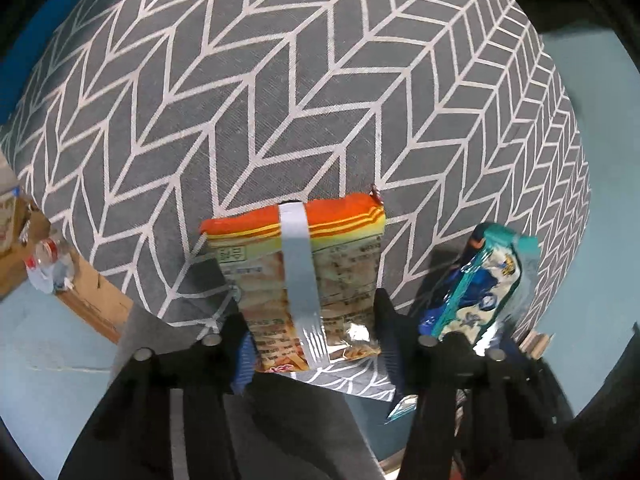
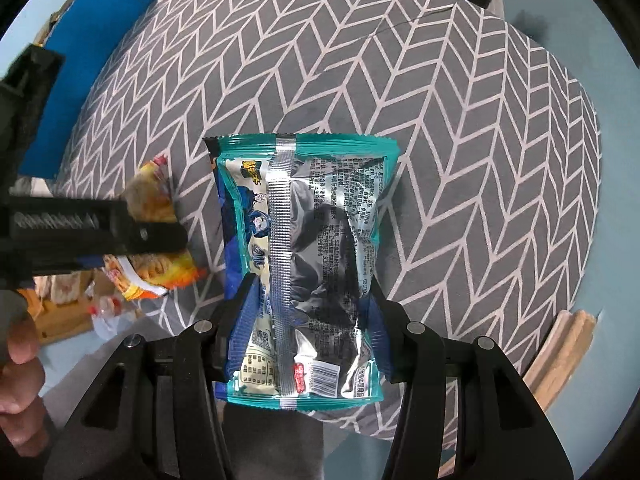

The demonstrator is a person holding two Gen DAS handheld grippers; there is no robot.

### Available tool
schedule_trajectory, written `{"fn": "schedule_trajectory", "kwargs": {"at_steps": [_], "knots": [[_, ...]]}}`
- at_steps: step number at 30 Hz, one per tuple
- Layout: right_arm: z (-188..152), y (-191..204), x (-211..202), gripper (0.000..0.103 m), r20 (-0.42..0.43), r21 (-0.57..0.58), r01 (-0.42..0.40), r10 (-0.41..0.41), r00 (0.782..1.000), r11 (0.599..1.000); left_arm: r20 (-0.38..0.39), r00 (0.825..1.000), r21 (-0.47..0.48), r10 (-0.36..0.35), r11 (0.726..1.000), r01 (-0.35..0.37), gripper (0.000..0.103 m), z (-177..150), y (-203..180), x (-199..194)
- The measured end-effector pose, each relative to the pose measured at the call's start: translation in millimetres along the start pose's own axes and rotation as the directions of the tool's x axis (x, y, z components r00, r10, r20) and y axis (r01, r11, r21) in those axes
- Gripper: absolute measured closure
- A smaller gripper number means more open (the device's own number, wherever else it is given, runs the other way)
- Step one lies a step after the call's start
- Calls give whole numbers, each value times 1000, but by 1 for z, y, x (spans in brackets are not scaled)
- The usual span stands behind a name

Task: Organize snacks
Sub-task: 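Grasp the orange-white packet with the left gripper while the right gripper holds the teal-silver bag, then carry the orange-white packet and teal-silver bag into the box and release both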

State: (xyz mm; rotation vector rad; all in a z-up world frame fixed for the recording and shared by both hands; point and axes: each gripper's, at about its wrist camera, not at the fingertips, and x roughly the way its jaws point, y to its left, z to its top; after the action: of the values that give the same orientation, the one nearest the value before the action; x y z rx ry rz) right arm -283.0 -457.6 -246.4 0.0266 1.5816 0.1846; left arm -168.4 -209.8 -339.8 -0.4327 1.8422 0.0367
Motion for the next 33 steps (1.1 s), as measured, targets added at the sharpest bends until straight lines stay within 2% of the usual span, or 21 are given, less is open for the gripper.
{"fn": "schedule_trajectory", "kwargs": {"at_steps": [2,5,13,18,22,28,33], "knots": [[4,-1,-7,53,7,-2,-3,3,1000,1000,13,1000,27,7,1000,-8,60,-1,-6,-1],[5,3,-13,53,18,-4,-4,4,1000,1000,39,999,75,29,997,-32,61,0,-10,-8],[35,10,-39,53,58,-14,-12,12,998,1000,127,986,201,107,971,-132,62,4,-22,-40],[54,18,-62,53,89,-22,-16,18,996,1000,241,962,274,131,942,-197,62,6,-33,-83],[77,26,-84,53,115,-29,-17,20,993,999,299,945,312,132,923,-228,62,6,-34,-109],[103,41,-111,53,154,-46,-20,27,988,999,368,920,327,134,908,-263,62,6,-22,-150],[134,63,-127,53,180,-66,-29,40,983,997,400,908,321,123,909,-265,63,11,1,-177]]}}
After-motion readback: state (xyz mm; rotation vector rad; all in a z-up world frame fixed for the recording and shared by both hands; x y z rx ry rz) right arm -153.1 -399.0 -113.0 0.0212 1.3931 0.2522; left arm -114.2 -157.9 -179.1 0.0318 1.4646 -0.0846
